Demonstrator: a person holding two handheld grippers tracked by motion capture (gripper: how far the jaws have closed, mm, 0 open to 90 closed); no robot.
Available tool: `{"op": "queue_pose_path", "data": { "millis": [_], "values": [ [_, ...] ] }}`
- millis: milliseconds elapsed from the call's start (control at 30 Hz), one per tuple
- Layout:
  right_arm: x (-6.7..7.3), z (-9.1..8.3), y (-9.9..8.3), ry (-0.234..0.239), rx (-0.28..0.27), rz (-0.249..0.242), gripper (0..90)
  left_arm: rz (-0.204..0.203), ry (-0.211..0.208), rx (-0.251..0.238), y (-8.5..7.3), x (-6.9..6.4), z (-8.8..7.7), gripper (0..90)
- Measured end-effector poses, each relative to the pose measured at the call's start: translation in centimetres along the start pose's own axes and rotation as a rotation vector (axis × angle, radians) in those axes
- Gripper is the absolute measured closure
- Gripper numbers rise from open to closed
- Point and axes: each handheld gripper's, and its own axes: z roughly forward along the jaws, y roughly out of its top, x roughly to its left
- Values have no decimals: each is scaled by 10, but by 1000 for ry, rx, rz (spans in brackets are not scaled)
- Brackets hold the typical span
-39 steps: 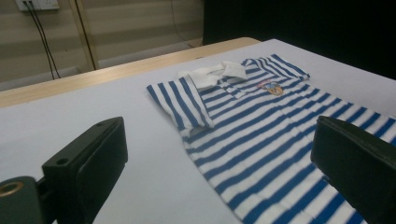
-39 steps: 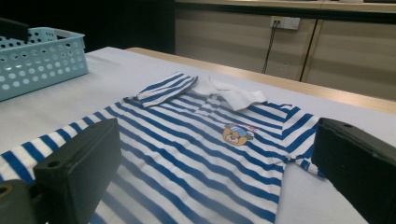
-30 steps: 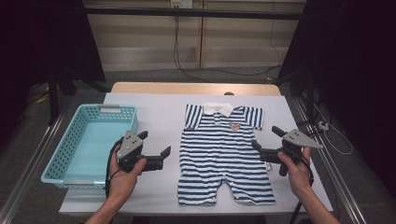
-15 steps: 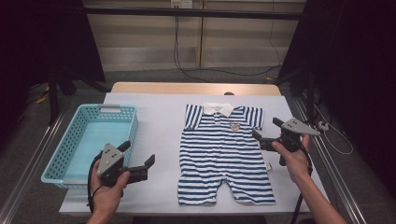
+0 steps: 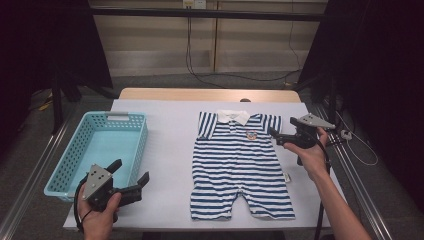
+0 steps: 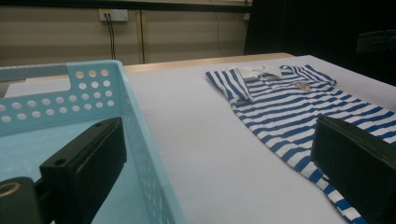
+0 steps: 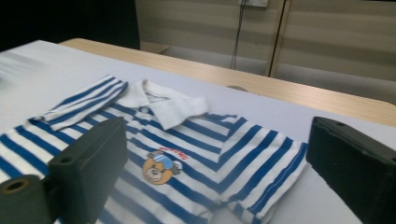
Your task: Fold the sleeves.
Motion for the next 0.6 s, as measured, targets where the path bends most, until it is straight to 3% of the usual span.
{"op": "queue_pose_path", "data": {
  "millis": [67,200,367,433,500,600],
  "values": [
    [-5,6,0,-11,25,-7,100,11,0,-12,1,1,3,37],
    [-16,19,4,-104,92,-16,119,25,17,-53,8,1,9,37],
    [-25,33,5,-135,152,-9,157,29,-13,-9,3,-1,8,37],
    [-28,38,3,-143,189,-7,196,31,-7,-12,3,-2,6,37],
    [-33,43,0,-183,250,-19,263,29,-4,5,3,-2,6,37],
    [-41,48,-7,-185,277,14,309,32,-5,10,2,-2,7,37]
  ]
}}
